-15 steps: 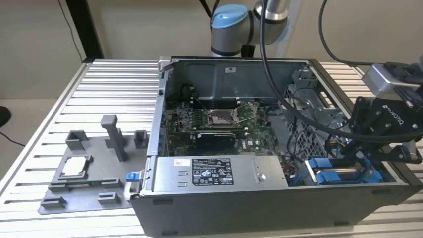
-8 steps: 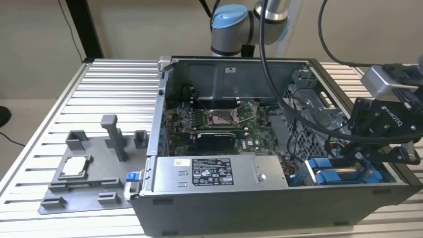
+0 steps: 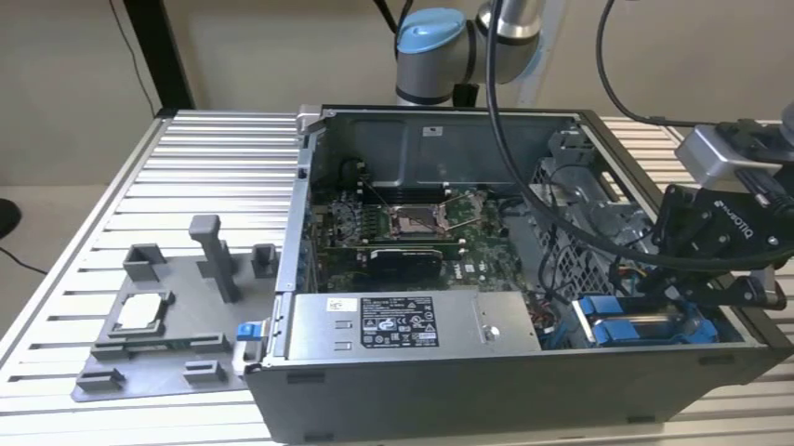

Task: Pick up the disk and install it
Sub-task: 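Insert the first disk wire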

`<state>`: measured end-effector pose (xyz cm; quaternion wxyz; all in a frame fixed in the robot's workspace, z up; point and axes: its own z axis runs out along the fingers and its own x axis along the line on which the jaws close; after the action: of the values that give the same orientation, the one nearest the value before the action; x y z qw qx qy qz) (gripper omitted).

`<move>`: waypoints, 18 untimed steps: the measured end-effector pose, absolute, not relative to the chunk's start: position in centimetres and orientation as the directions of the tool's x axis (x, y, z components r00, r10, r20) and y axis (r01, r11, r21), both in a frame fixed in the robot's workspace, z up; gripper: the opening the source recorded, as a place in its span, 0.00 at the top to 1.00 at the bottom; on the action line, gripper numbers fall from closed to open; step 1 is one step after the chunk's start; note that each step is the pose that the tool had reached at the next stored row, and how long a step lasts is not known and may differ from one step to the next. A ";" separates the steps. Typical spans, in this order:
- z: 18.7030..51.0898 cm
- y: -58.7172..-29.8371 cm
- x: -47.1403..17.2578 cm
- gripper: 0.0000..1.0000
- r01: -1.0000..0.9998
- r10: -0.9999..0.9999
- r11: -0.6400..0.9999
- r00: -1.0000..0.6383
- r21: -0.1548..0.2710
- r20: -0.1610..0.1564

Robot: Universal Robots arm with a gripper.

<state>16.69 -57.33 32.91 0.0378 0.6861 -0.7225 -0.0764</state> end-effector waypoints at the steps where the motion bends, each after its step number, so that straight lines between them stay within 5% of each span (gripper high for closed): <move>1: 32.9 -57.3 16.7 1.00 -0.986 -0.997 0.047 -0.056 0.162 -0.050; 18: 35.8 -57.3 16.5 1.00 -0.986 -0.997 0.047 -0.056 0.162 -0.051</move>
<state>16.54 -57.33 35.78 0.0375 0.6861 -0.7225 -0.0767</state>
